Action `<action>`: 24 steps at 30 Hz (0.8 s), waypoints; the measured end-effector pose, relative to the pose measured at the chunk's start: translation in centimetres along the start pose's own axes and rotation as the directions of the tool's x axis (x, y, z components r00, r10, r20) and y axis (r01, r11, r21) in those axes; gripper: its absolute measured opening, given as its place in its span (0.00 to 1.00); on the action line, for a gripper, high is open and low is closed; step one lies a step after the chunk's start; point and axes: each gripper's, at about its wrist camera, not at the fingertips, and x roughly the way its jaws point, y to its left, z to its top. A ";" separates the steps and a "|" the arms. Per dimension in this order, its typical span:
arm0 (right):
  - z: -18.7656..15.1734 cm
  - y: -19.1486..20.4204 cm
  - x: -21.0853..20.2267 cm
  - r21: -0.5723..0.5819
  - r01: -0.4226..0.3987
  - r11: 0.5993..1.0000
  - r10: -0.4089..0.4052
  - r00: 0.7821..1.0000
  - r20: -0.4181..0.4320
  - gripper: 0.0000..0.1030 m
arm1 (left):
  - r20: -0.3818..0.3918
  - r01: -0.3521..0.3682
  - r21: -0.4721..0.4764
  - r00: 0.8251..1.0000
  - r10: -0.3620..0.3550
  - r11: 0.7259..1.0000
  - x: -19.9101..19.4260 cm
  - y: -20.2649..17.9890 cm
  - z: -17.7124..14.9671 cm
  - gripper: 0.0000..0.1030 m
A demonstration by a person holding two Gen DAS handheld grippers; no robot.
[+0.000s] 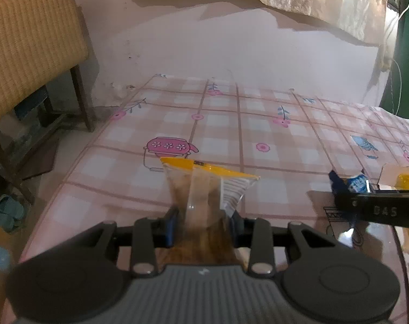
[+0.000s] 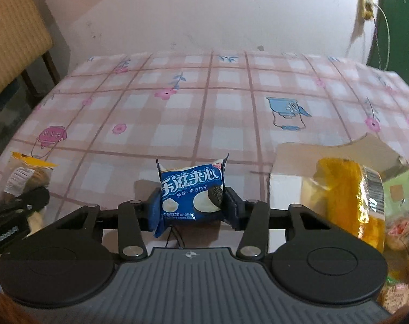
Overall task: Organize snacks
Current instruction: 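Carry the snack bag and blue cookie pack toward the white box with both tools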
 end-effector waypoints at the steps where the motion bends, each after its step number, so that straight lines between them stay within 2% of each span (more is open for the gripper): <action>1: -0.1 0.1 -0.1 -0.005 -0.005 1.000 0.005 1.000 0.003 0.56 | 0.008 -0.006 0.003 1.000 0.006 1.000 -0.5 -0.1 -0.1 0.33; 11: -2.5 2.3 -5.3 -0.059 -0.065 0.996 0.068 0.996 0.057 0.56 | 0.048 -0.034 -0.014 0.998 0.034 0.999 -4.1 -1.1 -0.4 0.33; 24: -6.5 0.5 -15.9 -0.095 -0.103 0.990 0.116 0.984 0.138 0.56 | 0.087 -0.067 -0.051 0.994 0.071 0.996 -11.8 -1.2 -2.9 0.33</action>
